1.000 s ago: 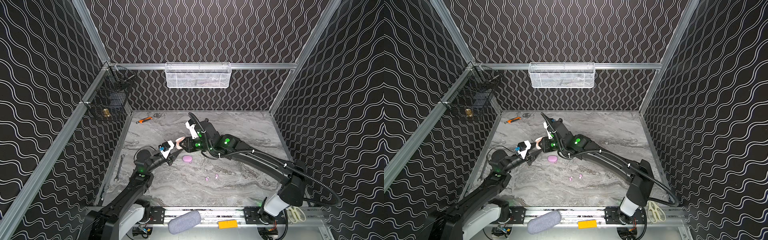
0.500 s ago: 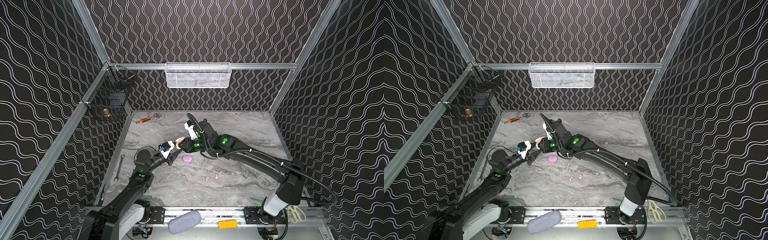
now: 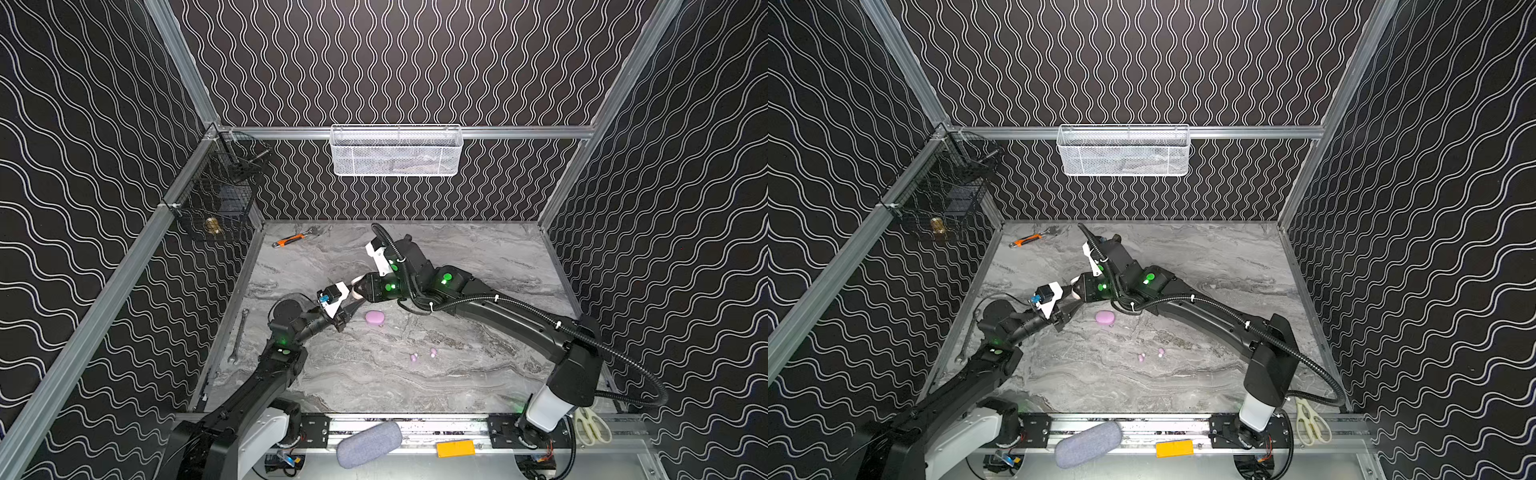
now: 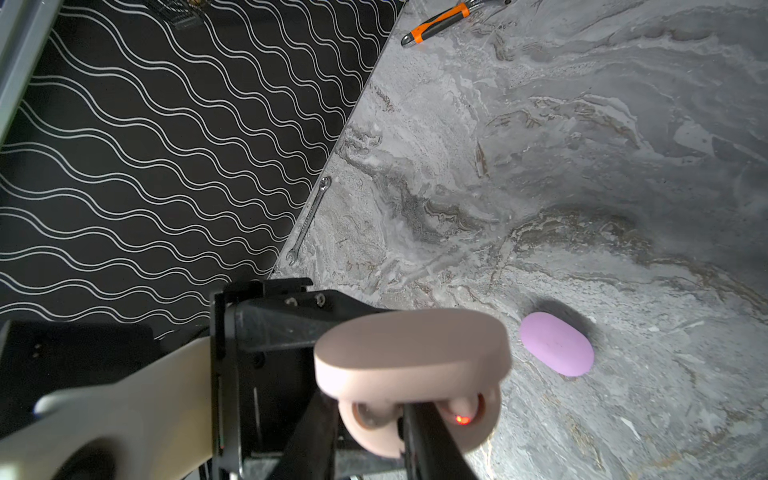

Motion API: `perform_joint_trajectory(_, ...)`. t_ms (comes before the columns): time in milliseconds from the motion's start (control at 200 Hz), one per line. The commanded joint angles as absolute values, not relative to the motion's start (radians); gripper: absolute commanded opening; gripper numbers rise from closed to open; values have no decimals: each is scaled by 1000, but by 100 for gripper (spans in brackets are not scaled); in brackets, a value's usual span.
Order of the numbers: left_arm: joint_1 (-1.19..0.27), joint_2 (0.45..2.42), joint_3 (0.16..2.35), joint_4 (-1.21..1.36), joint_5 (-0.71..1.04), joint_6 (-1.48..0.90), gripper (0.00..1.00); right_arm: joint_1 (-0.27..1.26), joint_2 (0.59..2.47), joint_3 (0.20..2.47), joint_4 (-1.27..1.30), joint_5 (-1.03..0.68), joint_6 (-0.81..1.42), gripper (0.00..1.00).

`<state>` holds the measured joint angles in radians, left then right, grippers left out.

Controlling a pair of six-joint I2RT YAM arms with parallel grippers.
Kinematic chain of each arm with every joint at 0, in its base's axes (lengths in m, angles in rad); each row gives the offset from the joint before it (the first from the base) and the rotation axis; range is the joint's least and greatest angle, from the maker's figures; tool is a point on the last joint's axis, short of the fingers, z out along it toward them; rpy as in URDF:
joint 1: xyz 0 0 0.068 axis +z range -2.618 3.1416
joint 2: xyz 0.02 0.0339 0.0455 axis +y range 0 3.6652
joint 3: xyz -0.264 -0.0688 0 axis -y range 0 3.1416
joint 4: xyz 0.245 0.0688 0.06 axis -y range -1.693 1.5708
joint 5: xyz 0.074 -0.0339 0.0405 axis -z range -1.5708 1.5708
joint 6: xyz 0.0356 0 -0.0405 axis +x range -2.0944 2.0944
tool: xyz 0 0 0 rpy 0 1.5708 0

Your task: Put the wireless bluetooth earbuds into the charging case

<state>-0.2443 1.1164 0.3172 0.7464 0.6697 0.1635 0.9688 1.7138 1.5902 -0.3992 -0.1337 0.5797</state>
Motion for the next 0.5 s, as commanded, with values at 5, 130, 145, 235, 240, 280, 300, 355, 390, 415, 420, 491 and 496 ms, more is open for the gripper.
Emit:
perform_joint_trajectory(5,-246,1116,317,775,668,174,0,969,1721,1603,-378,-141,585,29)
perform_joint_trajectory(130,-245,1115,319,775,666,170,0,968,1717,1602,-386,-132,581,29)
perform_joint_trajectory(145,-245,1115,319,775,664,169,0,968,1714,1599,-386,-127,581,29)
perform_joint_trajectory(235,-245,1116,319,775,662,168,0,966,1693,1583,-388,-112,578,29)
perform_joint_trajectory(240,-245,1115,319,775,661,167,0,966,1692,1581,-388,-113,577,29)
perform_joint_trajectory(280,-246,1119,319,775,663,164,0,964,1681,1575,-390,-112,577,29)
perform_joint_trajectory(300,-245,1118,320,775,662,164,0,963,1677,1571,-390,-112,576,29)
perform_joint_trajectory(355,-246,1120,322,776,664,160,0,962,1663,1561,-394,-104,572,29)
perform_joint_trajectory(390,-246,1121,323,775,665,157,0,962,1651,1551,-397,-100,571,29)
perform_joint_trajectory(415,-246,1121,324,775,667,154,0,962,1642,1543,-397,-97,571,29)
perform_joint_trajectory(420,-246,1121,324,775,667,154,0,962,1640,1541,-397,-97,572,29)
perform_joint_trajectory(491,-246,1123,326,775,673,147,0,962,1610,1517,-400,-87,568,29)
perform_joint_trajectory(496,-246,1124,327,775,673,146,0,962,1608,1516,-400,-86,568,29)
